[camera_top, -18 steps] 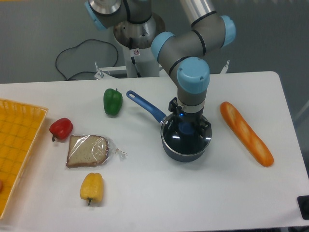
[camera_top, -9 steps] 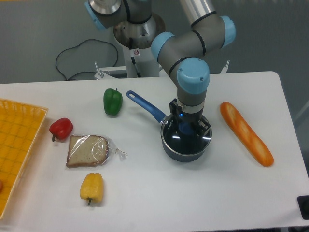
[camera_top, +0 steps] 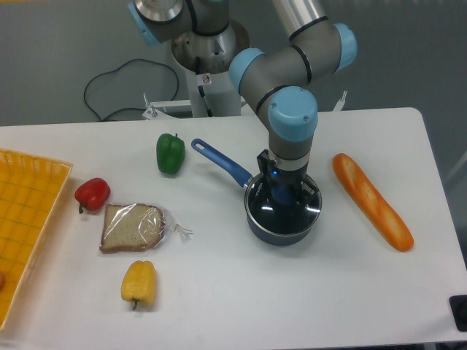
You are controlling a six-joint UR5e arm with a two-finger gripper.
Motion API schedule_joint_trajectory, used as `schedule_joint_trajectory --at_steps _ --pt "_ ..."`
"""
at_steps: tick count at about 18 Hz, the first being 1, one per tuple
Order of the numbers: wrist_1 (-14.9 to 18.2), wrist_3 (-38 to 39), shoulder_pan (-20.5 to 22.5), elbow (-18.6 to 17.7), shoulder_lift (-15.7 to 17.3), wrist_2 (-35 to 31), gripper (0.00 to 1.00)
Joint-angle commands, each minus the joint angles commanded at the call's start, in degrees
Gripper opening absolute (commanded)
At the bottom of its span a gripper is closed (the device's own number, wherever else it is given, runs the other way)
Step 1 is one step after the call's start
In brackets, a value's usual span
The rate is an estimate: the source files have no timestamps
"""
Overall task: Open the lid
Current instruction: 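Lift the glass lid off the saucepan and move it toward the baguette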
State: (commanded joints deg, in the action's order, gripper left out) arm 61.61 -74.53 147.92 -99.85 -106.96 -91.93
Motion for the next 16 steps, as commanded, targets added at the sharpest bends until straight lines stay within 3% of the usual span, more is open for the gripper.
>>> schedule_joint_trajectory --at_steps 6,12,16 --pt "0.4 -3.0 0.4 1.0 0.2 -0.1 0.57" --pt "6.8 -6.0 0.1 6.8 0.2 0.0 0.57" --pt "7.6 -11.8 0.4 8.4 0.3 0.0 0.57"
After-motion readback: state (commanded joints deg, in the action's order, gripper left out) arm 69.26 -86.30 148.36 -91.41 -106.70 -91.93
